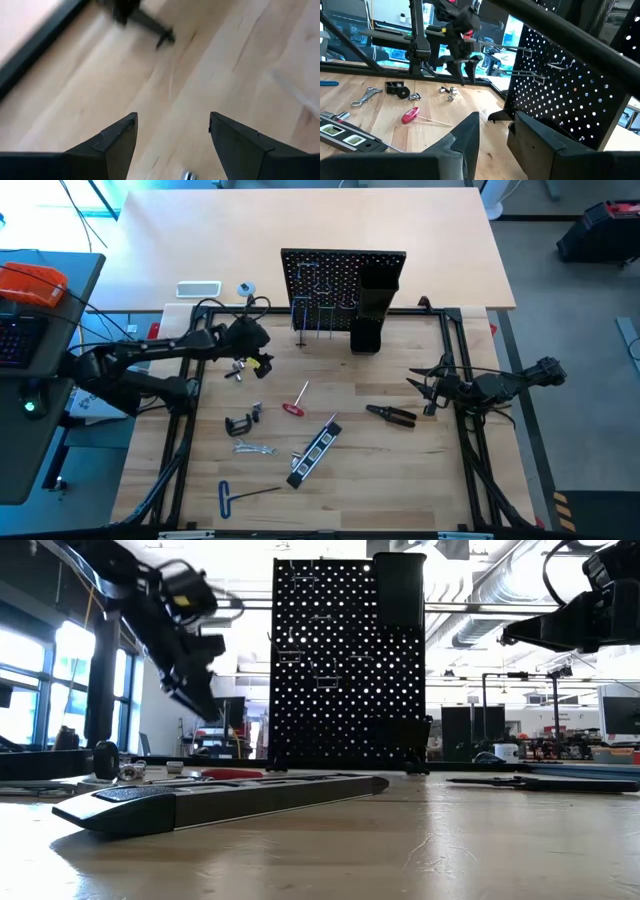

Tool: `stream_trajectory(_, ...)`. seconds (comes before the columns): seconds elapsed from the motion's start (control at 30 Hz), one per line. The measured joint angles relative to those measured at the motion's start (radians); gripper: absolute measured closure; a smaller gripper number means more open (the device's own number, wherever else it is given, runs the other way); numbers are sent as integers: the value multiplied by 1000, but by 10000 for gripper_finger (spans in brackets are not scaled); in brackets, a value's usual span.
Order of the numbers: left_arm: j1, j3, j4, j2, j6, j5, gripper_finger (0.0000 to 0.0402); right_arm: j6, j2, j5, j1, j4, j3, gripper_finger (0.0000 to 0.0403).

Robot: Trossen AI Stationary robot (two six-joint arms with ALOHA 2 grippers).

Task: Hang tools onto peg board
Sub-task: Put the socket into the bottom black bin on the peg board

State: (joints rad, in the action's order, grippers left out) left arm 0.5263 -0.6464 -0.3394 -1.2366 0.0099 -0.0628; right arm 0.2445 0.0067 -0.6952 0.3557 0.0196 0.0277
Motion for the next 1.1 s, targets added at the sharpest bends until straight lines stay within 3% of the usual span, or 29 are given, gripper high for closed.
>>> stream_trajectory(0.27,64,0,-134,-71,23,71,163,0,0,0,0,0,0,284)
stream_trajectory(0.63,8,36,-184,-76,48,132,163,0,0,0,0,0,0,284)
stream_trajectory(0.73,-27,45,-164,-76,63,99,163,0,0,0,0,0,0,284)
stream_trajectory(0.9,-103,45,-131,-76,106,-68,163,0,0,0,0,0,0,284)
stream_trajectory(1.1,-119,45,-122,-91,118,-70,163,0,0,0,0,0,0,284)
